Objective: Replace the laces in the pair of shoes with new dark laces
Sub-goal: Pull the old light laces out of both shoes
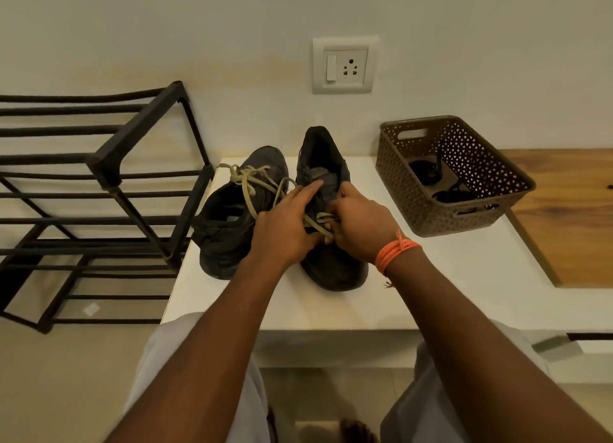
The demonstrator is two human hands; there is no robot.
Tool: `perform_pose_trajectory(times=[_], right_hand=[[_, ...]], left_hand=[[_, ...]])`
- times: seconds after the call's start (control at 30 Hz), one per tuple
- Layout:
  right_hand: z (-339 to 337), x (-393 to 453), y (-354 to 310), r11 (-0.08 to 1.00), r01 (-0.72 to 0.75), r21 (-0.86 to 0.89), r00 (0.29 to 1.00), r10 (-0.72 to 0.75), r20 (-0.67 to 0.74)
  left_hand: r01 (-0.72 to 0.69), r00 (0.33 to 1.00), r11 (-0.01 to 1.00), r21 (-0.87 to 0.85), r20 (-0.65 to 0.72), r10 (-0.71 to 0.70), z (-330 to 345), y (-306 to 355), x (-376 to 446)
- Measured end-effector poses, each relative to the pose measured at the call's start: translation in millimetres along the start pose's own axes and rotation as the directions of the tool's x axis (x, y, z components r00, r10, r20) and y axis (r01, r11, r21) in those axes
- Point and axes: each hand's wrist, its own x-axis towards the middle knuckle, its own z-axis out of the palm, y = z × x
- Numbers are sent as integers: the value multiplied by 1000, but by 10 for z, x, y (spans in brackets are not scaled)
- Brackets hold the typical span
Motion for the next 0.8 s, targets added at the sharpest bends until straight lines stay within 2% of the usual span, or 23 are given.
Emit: perform_pose_trajectory(times=[0.23, 0.33, 0.4, 0.47, 0.5, 0.57, 0.6, 0.63, 0.67, 0.73, 0.77, 0.8], right_hand=[[47, 1, 47, 999, 44, -23, 999, -44, -29], [-25, -73, 96, 997, 70, 20, 991, -67, -118], [-148, -167, 213, 998, 39, 51, 969, -26, -246], [-321, -291, 434, 984, -92, 149, 882, 150, -447], [-413, -355, 558, 954, -167, 248, 791, 280, -544], [-506, -453, 723, 882, -224, 414, 609, 458, -647], [-483, -463, 742, 873, -216, 438, 593, 473, -652], [-428, -453, 701, 887, -176, 427, 638, 433, -637], [-338, -427, 608, 907, -113, 406, 728, 354, -588], [-137, -366, 347, 915, -10, 404, 913, 173, -369], [-64, -325, 229, 927, 0, 375, 964, 99, -245], [-3, -274, 141, 951, 1, 311, 987, 50, -156]], left_hand=[[14, 1000, 983, -185, 21, -10, 37, -34, 29], [34, 999, 970, -240, 17, -31, 38, -29, 21], [46, 999, 967, -249, 18, -43, 26, -11, 17], [60, 998, 966, -252, 24, -55, 14, 4, 14], [65, 998, 964, -259, 26, -61, 11, 10, 12], [73, 997, 960, -271, 26, -68, 9, 11, -12], [75, 997, 961, -267, 31, -69, 10, 15, -26], [77, 997, 965, -252, 34, -71, 12, 23, -34], [77, 997, 972, -223, 28, -72, 11, 27, -39], [65, 998, 988, -143, -6, -67, 3, 36, -57], [55, 998, 992, -113, -23, -58, 0, 43, -68], [47, 998, 995, -91, -33, -50, -6, 37, -80]])
